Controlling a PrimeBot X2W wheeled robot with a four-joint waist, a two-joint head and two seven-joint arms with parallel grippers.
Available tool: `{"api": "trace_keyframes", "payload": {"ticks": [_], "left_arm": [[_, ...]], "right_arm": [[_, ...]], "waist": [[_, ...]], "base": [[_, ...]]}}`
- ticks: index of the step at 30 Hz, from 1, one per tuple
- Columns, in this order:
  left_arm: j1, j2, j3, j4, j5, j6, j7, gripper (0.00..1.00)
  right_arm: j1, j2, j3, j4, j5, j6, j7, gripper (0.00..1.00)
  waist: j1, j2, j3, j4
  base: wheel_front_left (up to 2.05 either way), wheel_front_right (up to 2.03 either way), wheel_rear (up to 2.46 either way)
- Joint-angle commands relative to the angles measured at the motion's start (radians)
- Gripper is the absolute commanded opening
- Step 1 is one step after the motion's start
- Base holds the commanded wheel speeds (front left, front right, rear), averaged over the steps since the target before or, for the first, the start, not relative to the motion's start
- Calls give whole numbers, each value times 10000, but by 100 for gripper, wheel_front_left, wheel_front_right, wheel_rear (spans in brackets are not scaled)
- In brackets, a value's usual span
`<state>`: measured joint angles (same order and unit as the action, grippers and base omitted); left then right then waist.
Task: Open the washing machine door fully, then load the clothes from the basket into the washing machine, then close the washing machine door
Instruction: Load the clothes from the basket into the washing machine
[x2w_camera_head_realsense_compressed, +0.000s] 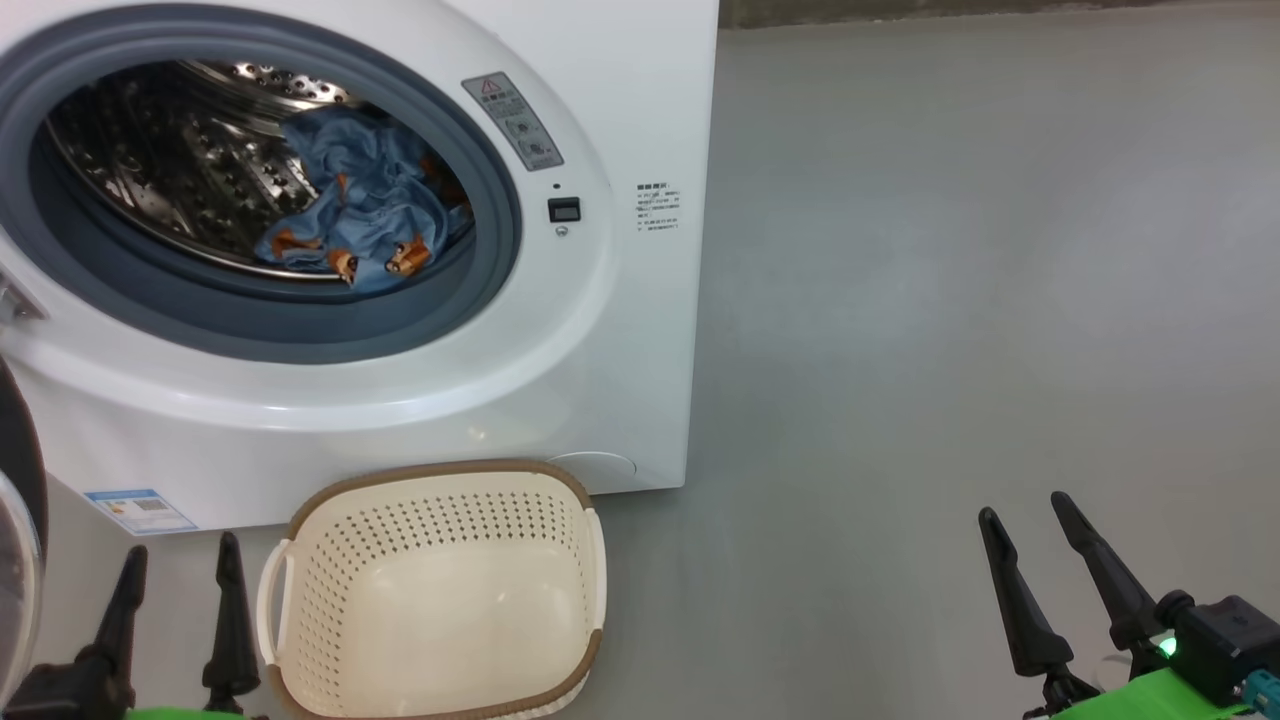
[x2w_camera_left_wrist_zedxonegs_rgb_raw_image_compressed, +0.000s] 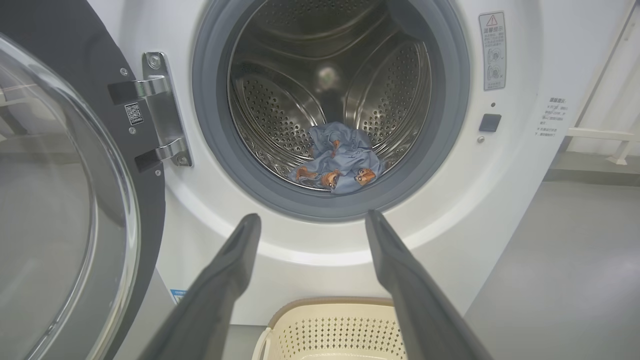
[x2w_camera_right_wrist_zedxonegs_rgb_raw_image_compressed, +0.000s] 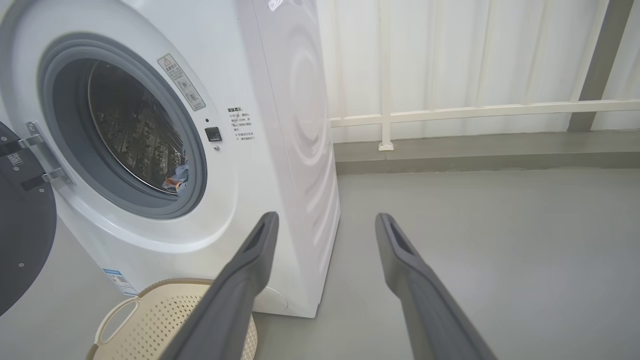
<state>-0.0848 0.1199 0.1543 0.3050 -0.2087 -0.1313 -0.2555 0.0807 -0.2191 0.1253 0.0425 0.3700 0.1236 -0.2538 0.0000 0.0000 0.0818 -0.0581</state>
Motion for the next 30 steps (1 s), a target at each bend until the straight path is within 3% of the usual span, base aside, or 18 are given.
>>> {"api": "trace_keyframes", "payload": {"ticks": [1, 30], "left_arm": [[28, 128, 319, -374, -9, 6, -63, 100], [1047, -52, 503, -1220, 70, 6, -63, 100]], "right_arm": [[68, -229, 140, -237, 45, 71, -80, 100], [322, -268, 156, -284, 61, 71, -80, 100]], "waist": [[0, 0, -75, 44], [0, 0, -385, -42]], "base": [[0, 0, 0], [0, 0, 0]]}}
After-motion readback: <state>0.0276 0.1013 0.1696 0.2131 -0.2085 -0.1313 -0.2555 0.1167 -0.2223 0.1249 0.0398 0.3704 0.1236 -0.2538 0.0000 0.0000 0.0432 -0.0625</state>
